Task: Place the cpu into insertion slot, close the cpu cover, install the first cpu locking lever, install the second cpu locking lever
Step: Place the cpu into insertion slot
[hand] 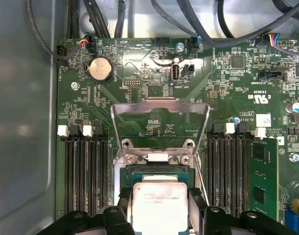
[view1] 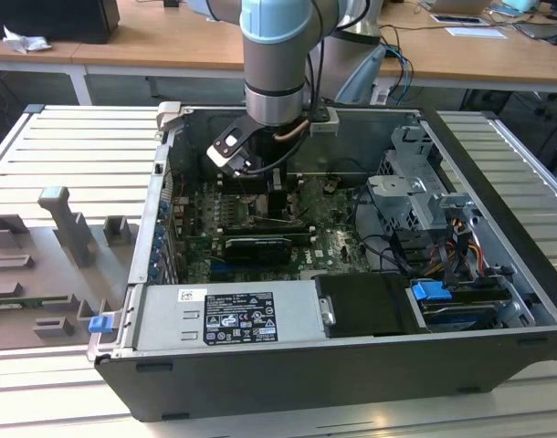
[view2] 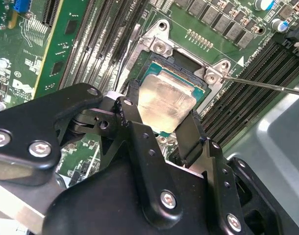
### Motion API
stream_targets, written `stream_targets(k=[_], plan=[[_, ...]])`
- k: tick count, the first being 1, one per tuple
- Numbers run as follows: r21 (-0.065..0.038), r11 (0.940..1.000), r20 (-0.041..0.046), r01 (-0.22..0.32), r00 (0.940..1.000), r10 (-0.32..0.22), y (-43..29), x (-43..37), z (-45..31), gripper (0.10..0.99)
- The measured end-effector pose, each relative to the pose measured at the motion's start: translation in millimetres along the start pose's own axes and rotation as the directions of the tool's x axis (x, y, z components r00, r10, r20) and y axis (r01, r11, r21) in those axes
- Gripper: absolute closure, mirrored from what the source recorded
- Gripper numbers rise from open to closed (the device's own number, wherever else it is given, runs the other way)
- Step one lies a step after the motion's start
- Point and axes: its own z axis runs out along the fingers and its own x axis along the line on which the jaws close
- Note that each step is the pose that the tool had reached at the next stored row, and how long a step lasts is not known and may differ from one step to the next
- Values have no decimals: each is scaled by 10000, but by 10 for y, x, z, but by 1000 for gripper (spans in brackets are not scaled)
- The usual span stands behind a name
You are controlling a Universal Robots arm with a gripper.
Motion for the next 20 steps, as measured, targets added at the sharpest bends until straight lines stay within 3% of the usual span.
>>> stream_targets(k=[11, 17, 18, 19, 20], plan=[[-3, 9999, 59, -143, 9999, 143, -4, 12, 92, 545], [-2, 9999, 70, -142, 9999, 142, -4, 12, 94, 545], [-2, 9999, 70, -143, 9999, 143, -4, 12, 94, 533], [-2, 9999, 72, -143, 9999, 143, -4, 12, 95, 408], [-2, 9999, 74, -142, 9999, 143, -4, 12, 95, 408]])
